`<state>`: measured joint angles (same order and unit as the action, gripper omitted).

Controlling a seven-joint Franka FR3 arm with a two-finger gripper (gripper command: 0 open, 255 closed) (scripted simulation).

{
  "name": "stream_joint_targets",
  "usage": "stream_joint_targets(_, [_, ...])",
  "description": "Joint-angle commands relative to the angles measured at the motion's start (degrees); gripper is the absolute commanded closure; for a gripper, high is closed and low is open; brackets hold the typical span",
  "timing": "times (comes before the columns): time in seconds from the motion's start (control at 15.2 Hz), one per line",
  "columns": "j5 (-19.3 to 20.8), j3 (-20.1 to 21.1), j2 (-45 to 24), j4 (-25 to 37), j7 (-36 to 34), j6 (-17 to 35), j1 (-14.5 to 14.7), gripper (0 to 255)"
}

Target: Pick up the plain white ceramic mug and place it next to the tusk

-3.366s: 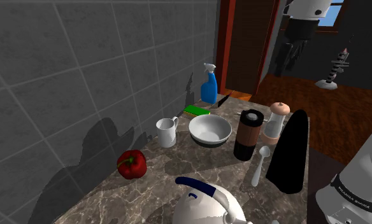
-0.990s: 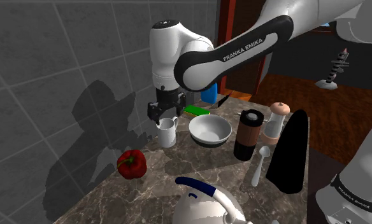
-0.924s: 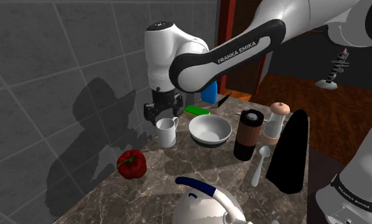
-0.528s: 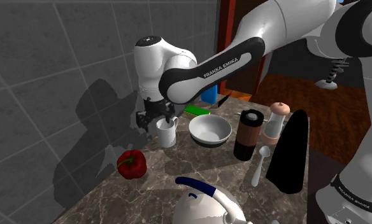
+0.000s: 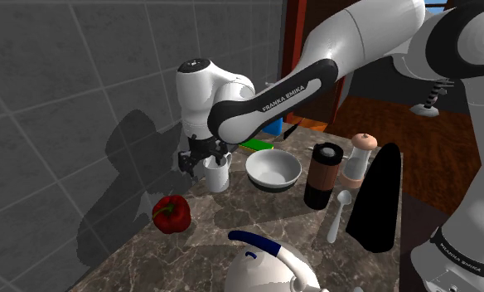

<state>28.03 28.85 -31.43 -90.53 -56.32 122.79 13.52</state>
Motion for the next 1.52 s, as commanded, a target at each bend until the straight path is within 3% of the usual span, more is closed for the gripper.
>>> stream_joint_targets(0.0, [0.0,0.0,0.0,0.0,0.0,0.0,0.0,0])
stream_joint_targets(0.13, [0.0,0.0,0.0,0.0,0.0,0.0,0.0,0])
stream_joint_targets(0.2, [0.0,0.0,0.0,0.0,0.0,0.0,0.0,255])
stream_joint_targets(0.79, [0.0,0.0,0.0,0.0,0.0,0.0,0.0,255])
stream_joint_targets(1.45, [-2.2,1.2,2.7,3.7,2.2,-5.8,-0.3,255])
